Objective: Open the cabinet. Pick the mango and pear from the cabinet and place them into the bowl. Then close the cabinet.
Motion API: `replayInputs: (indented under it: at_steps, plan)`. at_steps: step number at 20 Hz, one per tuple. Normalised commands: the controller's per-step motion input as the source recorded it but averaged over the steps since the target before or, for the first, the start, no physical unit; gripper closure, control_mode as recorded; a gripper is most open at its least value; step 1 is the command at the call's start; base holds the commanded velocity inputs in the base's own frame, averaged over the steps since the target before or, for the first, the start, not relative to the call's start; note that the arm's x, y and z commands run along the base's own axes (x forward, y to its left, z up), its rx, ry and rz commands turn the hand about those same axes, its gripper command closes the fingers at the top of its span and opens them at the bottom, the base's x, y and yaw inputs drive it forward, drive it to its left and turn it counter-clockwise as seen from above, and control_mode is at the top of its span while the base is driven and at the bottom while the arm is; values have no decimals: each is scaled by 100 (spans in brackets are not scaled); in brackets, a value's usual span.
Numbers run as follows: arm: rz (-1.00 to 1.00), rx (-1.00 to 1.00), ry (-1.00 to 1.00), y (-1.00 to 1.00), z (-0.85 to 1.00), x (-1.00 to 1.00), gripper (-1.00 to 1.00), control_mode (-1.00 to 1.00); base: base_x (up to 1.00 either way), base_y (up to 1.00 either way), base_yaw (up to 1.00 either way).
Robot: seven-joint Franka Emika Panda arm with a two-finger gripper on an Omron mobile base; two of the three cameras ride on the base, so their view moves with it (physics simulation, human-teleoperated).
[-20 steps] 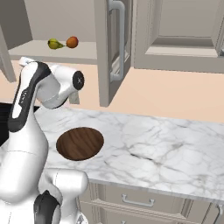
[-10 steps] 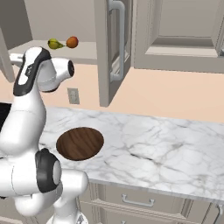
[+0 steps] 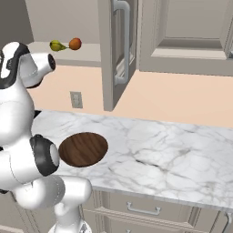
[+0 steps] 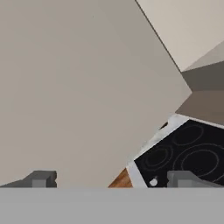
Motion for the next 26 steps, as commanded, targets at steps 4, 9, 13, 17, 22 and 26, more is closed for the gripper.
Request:
replayInputs:
  at_steps: [4,9,13,17,22,26]
  plan:
    - [0,0,-1,-11,3,-4,-100,-100,0,0,0]
    - [-14,0,-8,-97,38,-33,-100,-100,0,0,0]
    - [-39,0,0,-99,31,-24,-100,-100,0,0,0]
    - [-49,0,5,-88,23,-1,-100,-100,0,0,0]
    - [-45,0,16,-69,19,8,-100,-100,0,0,0]
    - [-28,-2,25,-39,38,37,-100,-100,0,0,0]
